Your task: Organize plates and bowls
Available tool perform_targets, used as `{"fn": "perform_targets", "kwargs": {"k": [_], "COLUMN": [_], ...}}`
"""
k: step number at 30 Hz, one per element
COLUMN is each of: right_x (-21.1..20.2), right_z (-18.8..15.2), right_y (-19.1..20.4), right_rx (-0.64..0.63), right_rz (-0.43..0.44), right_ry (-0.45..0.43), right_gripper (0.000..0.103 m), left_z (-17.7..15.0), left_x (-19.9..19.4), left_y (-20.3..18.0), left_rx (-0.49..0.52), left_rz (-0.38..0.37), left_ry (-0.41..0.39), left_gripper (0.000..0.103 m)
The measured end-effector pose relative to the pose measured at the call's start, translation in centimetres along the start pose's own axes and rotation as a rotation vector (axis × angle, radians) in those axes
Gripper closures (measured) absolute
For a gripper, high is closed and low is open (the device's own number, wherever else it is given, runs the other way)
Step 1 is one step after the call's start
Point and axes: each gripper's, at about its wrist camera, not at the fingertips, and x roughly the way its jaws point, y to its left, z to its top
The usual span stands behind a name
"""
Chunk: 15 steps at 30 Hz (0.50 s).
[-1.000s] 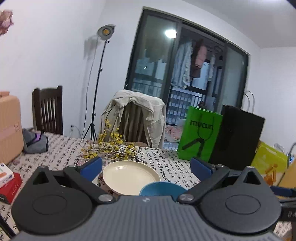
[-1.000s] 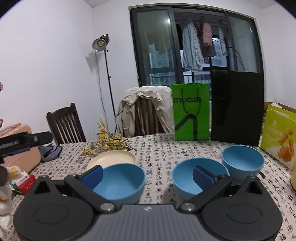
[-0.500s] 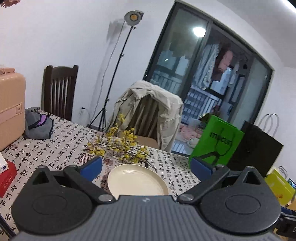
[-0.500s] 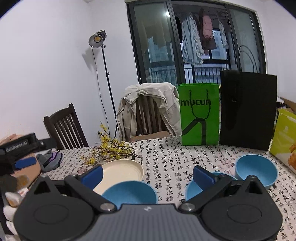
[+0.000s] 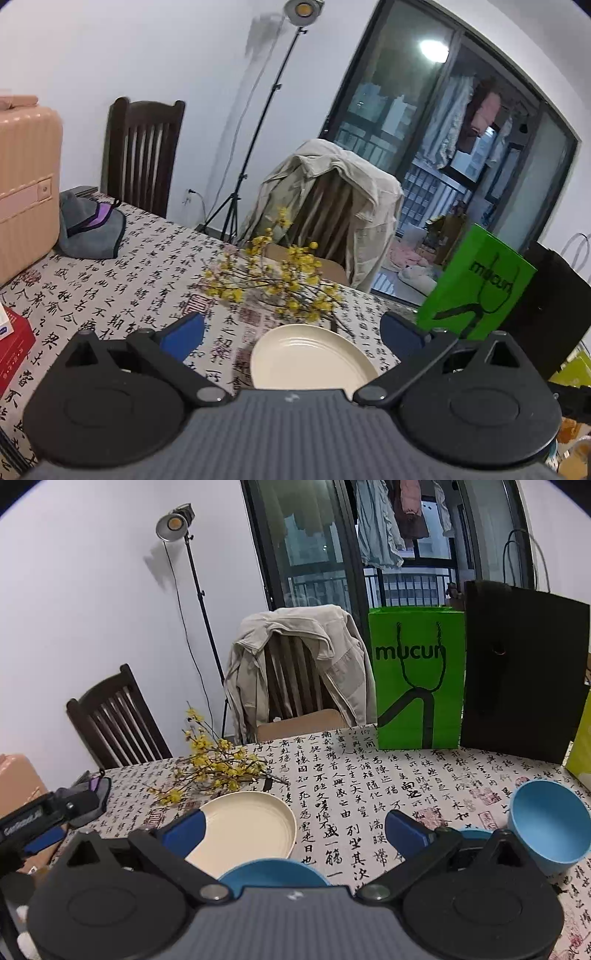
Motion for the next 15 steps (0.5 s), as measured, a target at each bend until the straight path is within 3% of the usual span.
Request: {"fn": "perform_targets", "kwargs": {"k": [15], "right_x": [7.1], "right_z": [0.8], "right_y": [-0.1], "right_rx": [0.059], "right_rz": [-0.021], "right_ry": [0.069], "right_gripper": [0.0], "left_z": [0.3], "left_x": [2.3], "left_y": [1.4], "left_rx": [-0.026], "left_rz": [0.04], "left_ry": [0.039], "left_gripper": [0.0]}}
